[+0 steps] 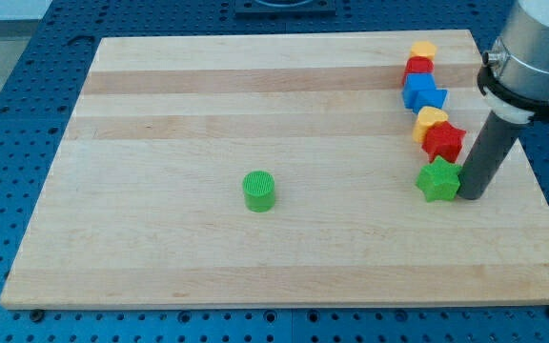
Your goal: Move the green star down to the red star
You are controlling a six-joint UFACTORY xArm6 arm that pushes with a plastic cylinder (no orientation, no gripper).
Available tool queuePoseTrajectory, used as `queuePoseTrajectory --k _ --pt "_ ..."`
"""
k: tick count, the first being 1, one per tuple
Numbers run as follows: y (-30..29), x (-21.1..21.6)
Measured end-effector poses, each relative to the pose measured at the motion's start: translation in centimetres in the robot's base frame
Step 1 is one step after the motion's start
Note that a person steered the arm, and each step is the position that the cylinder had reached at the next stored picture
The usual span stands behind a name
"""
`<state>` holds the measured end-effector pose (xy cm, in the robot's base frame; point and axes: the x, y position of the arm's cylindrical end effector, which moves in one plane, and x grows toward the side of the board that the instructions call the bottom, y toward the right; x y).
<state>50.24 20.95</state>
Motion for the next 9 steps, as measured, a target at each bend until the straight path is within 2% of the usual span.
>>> queuePoseTrajectory --k 1,2,4,5,6,7,8,9 --pt "-0.2 2.4" --pt "-2.4 2.7" --pt "-3.6 -2.1" --pt "-3.6 -0.1" --pt "-7.3 1.7" --pt "-12.6 -1.4" --pt "-13.6 -6.4" --pt "-12.2 -8.3"
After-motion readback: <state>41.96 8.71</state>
